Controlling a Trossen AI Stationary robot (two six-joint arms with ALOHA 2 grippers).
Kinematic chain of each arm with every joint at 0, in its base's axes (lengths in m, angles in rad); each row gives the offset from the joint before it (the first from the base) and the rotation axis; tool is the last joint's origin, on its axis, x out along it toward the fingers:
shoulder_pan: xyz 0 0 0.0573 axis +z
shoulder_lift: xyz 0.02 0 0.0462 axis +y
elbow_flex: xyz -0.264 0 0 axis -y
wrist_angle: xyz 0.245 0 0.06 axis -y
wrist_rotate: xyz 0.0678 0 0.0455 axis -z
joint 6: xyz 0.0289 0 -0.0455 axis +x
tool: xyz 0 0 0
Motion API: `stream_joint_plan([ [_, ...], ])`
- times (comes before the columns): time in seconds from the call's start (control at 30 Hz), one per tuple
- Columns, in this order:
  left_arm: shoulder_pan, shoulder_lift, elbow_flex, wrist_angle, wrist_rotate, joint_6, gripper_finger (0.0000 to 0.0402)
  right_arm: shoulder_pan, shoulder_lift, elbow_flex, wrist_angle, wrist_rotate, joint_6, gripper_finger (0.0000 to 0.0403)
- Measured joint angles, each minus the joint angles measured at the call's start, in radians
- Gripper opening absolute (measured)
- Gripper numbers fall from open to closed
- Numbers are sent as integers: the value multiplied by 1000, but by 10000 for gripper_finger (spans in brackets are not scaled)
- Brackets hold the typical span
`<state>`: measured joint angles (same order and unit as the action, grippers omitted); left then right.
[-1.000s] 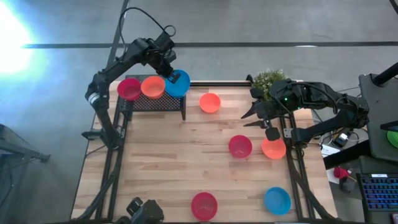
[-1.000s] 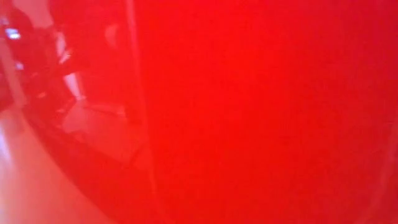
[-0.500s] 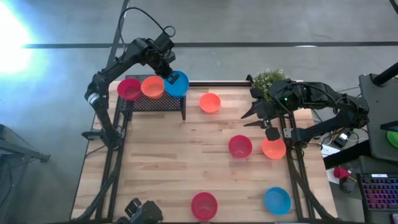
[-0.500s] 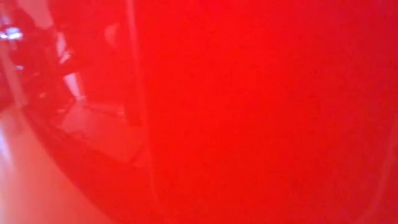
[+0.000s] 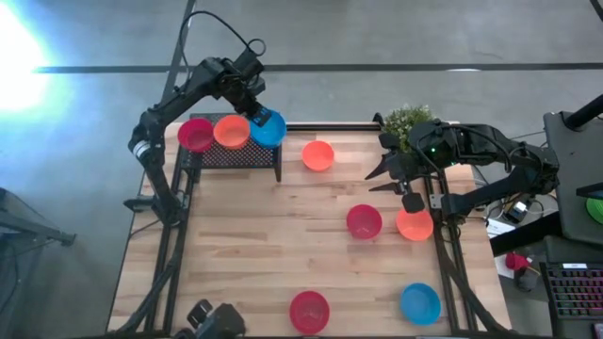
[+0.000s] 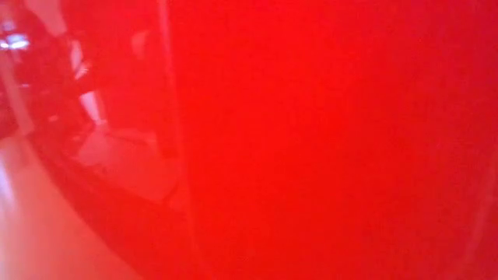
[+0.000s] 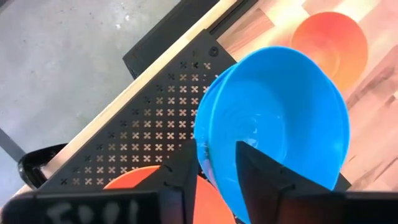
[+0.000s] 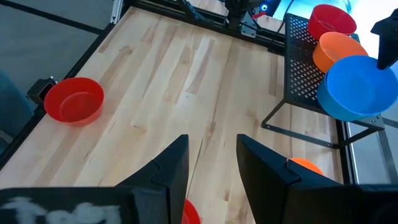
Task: Pick & Place Mini bowls
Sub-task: Stack the left blue bowl on top of the blue bowl on the shelf
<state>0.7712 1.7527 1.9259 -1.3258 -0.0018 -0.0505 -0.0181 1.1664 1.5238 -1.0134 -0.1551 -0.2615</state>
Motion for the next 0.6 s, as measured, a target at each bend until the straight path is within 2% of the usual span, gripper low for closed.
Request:
stream_joint_plan([
  [0.43,2,-3,118,-1,2,-30,116,0,0,0,0,0,0,132],
  [0.6,-2,-3,81,-4,4,-22,84,0,0,0,0,0,0,132],
])
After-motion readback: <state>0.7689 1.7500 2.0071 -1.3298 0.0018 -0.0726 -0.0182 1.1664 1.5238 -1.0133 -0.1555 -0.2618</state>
